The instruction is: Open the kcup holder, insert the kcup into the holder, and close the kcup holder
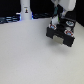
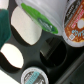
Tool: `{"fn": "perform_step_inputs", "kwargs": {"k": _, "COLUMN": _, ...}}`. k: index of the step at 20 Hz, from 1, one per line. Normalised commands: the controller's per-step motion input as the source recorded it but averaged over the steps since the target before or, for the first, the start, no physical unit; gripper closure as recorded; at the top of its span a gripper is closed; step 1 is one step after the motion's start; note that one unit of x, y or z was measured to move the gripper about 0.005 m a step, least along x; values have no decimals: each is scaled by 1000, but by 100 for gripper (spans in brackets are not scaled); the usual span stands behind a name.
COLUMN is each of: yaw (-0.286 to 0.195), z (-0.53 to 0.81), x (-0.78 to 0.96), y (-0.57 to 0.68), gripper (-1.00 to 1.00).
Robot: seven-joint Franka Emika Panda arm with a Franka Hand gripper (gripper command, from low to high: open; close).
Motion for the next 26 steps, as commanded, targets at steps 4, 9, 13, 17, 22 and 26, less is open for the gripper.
{"fn": "perform_step_inputs", "kwargs": {"k": 4, "yaw": -316, "z": -4, "x": 254, "y": -109, "gripper": -100}}
{"fn": "perform_step_inputs", "kwargs": {"k": 9, "yaw": -292, "z": -98, "x": 261, "y": -143, "gripper": -100}}
{"fn": "perform_step_inputs", "kwargs": {"k": 13, "yaw": -203, "z": -146, "x": 349, "y": -7, "gripper": -100}}
{"fn": "perform_step_inputs", "kwargs": {"k": 17, "yaw": -148, "z": -69, "x": 361, "y": 64, "gripper": -100}}
{"fn": "perform_step_inputs", "kwargs": {"k": 22, "yaw": -85, "z": 0, "x": 158, "y": 185, "gripper": 100}}
{"fn": "perform_step_inputs", "kwargs": {"k": 26, "yaw": -65, "z": 0, "x": 34, "y": 140, "gripper": 100}}
